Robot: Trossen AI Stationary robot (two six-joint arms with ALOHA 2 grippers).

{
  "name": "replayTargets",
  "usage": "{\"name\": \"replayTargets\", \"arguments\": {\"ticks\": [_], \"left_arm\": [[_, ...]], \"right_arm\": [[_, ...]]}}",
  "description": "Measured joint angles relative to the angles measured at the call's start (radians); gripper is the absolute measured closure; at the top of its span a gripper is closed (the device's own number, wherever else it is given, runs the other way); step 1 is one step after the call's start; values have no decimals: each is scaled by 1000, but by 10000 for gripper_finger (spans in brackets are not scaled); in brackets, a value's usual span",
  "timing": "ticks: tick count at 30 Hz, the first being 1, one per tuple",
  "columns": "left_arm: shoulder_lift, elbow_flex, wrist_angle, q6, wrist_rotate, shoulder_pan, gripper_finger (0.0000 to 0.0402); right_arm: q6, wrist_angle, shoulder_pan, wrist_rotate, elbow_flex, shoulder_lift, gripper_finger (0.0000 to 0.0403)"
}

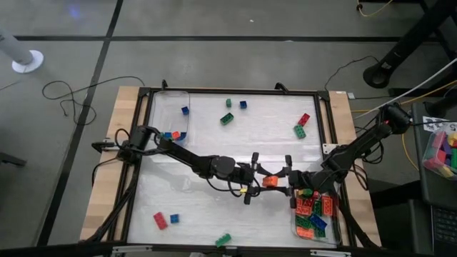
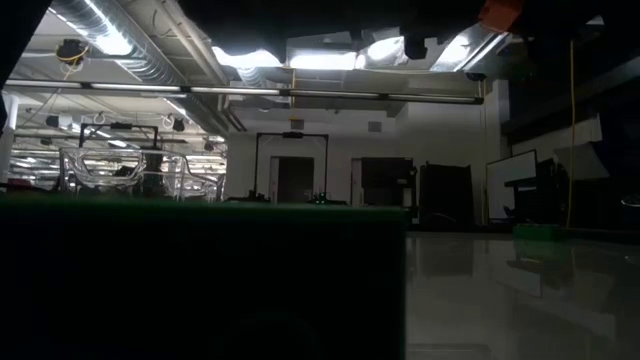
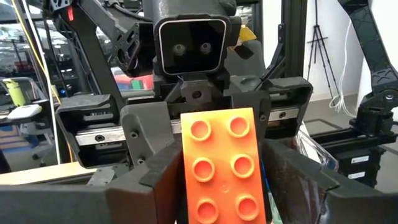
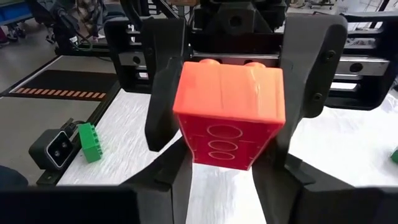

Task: Sort blocks by size
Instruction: Put the 8 stud orange game piece into the bottom transparent bin

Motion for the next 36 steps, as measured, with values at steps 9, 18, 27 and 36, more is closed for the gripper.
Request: {"name": "replayTargets", "arguments": {"ticks": [9, 18, 27, 36], "left_arm": [[-50, -1, -38, 42, -4, 2, 207], [-126, -1, -215, 109, -8, 3, 208], [-226, -1, -587, 47, -8, 3, 208], [-245, -1, -820, -70, -6, 3, 208]], "right_arm": [[-2, -32, 0, -53, 2, -37, 260], [115, -204, 0, -287, 12, -142, 260], [423, -609, 1, -714, 106, -201, 260], [832, -892, 2, -929, 125, -198, 260]]}}
